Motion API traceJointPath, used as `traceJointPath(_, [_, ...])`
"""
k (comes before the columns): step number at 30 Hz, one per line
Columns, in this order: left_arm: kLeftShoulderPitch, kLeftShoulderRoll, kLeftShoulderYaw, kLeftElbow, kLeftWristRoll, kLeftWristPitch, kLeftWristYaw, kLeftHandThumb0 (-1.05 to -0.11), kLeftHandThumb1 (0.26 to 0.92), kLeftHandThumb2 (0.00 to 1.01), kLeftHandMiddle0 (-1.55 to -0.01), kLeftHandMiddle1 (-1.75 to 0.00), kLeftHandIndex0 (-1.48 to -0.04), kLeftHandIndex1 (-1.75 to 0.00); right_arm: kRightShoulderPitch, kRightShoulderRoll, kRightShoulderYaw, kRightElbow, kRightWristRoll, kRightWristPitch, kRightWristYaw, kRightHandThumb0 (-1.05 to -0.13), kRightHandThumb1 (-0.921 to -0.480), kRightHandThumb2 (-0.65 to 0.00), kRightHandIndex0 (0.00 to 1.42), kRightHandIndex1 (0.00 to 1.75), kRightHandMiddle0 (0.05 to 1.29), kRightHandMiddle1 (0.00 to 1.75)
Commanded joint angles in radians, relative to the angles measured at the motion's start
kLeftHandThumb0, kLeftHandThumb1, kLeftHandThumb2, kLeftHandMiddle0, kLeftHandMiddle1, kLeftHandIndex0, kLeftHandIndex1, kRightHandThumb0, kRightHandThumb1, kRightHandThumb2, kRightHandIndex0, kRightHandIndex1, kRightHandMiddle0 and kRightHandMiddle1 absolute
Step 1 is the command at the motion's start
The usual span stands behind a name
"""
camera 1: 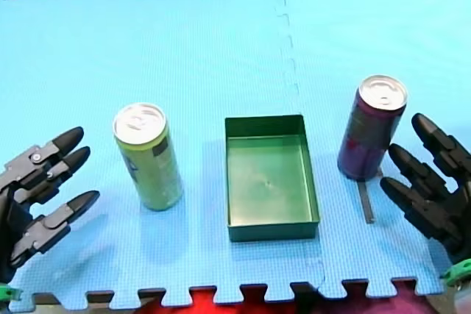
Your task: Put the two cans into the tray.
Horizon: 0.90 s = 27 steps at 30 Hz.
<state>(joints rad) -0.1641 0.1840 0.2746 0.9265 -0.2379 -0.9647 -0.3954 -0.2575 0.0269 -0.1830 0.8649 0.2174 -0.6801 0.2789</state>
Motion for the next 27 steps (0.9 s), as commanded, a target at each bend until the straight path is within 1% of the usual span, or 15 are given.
traceJointPath(1, [-0.005, 0.005, 0.003, 0.004, 0.0, -0.004, 0.001, -1.048, 0.822, 0.0, -0.7, -0.01, -0.71, 0.0, -0.008, -0.011, -0.003, 0.012, -0.011, -0.014, -0.006, -0.882, -0.633, 0.0, 0.73, 0.04, 0.6, 0.02])
traceJointPath(4, [-0.008, 0.004, 0.002, 0.008, 0.001, -0.004, 0.002, -1.048, 0.821, 0.0, -0.7, 0.0, -0.71, 0.0, -0.014, -0.018, 0.0, 0.022, -0.028, -0.022, -0.011, -0.86, -0.626, 0.0, 0.74, 0.03, 0.6, 0.01])
traceJointPath(6, [-0.009, 0.003, 0.002, 0.01, 0.002, -0.006, 0.003, -1.048, 0.82, 0.0, -0.7, 0.0, -0.71, 0.0, -0.019, -0.024, 0.003, 0.03, -0.045, -0.03, -0.021, -0.851, -0.624, 0.0, 0.73, 0.03, 0.6, 0.01])
traceJointPath(8, [-0.01, 0.003, 0.003, 0.012, 0.001, -0.007, 0.003, -1.048, 0.819, 0.0, -0.7, 0.0, -0.71, 0.0, -0.023, -0.034, 0.011, 0.042, -0.078, -0.05, -0.047, -0.844, -0.62, -0.002, 0.73, 0.02, 0.6, 0.01])
traceJointPath(10, [-0.009, 0.002, 0.003, 0.012, -0.001, -0.007, 0.002, -1.048, 0.819, 0.0, -0.7, 0.0, -0.71, 0.0, -0.025, -0.045, 0.023, 0.052, -0.122, -0.071, -0.084, -0.848, -0.622, -0.003, 0.72, 0.01, 0.59, 0.0])
traceJointPath(12, [-0.009, 0.001, 0.004, 0.013, -0.004, -0.005, -0.001, -1.048, 0.818, 0.0, -0.7, 0.0, -0.71, 0.0, -0.025, -0.053, 0.034, 0.057, -0.156, -0.08, -0.117, -0.858, -0.624, -0.003, 0.71, 0.01, 0.59, 0.0])
traceJointPath(13, [-0.009, 0.0, 0.004, 0.013, -0.005, -0.004, -0.002, -1.048, 0.817, 0.0, -0.7, 0.0, -0.71, 0.0, -0.025, -0.058, 0.04, 0.056, -0.172, -0.079, -0.133, -0.863, -0.626, -0.004, 0.7, 0.0, 0.58, 0.0])
traceJointPath(14, [-0.01, 0.0, 0.005, 0.014, -0.007, -0.004, -0.003, -1.048, 0.817, 0.0, -0.7, 0.0, -0.71, 0.0, -0.023, -0.062, 0.046, 0.052, -0.189, -0.076, -0.15, -0.874, -0.631, -0.005, 0.7, 0.0, 0.58, 0.0])
traceJointPath(16, [-0.01, -0.001, 0.006, 0.015, -0.01, -0.002, -0.006, -1.048, 0.816, 0.0, -0.7, 0.0, -0.71, 0.0, -0.018, -0.069, 0.057, 0.039, -0.217, -0.067, -0.179, -0.896, -0.638, -0.006, 0.69, 0.0, 0.57, 0.0])
traceJointPath(17, [-0.01, -0.002, 0.006, 0.014, -0.011, -0.002, -0.008, -1.048, 0.816, 0.0, -0.7, 0.0, -0.71, 0.0, -0.014, -0.073, 0.064, 0.03, -0.233, -0.058, -0.197, -0.927, -0.654, -0.011, 0.68, 0.0, 0.57, 0.0])
traceJointPath(18, [-0.01, -0.003, 0.006, 0.012, -0.013, -0.001, -0.009, -1.048, 0.815, 0.0, -0.7, -0.01, -0.71, 0.0, -0.011, -0.076, 0.071, 0.02, -0.248, -0.049, -0.213, -0.973, -0.681, -0.017, 0.67, 0.0, 0.56, 0.0])
traceJointPath(21, [-0.008, -0.005, 0.006, 0.006, -0.014, 0.001, -0.011, -1.048, 0.815, 0.0, -0.7, -0.01, -0.71, 0.0, -0.003, -0.089, 0.091, -0.005, -0.295, -0.018, -0.26, -1.017, -0.707, -0.018, 0.65, 0.0, 0.55, 0.0])
traceJointPath(24, [-0.007, -0.005, 0.007, 0.003, -0.015, 0.004, -0.013, -1.048, 0.815, 0.0, -0.7, -0.01, -0.71, 0.0, 0.001, -0.099, 0.107, -0.019, -0.323, -0.001, -0.292, -1.039, -0.721, -0.016, 0.63, 0.0, 0.53, 0.0])
traceJointPath(27, [-0.006, -0.005, 0.007, 0.001, -0.015, 0.008, -0.015, -1.048, 0.815, 0.0, -0.7, -0.01, -0.71, 0.0, -0.002, -0.105, 0.117, -0.024, -0.335, 0.008, -0.314, -1.047, -0.731, -0.015, 0.61, 0.0, 0.52, 0.0])
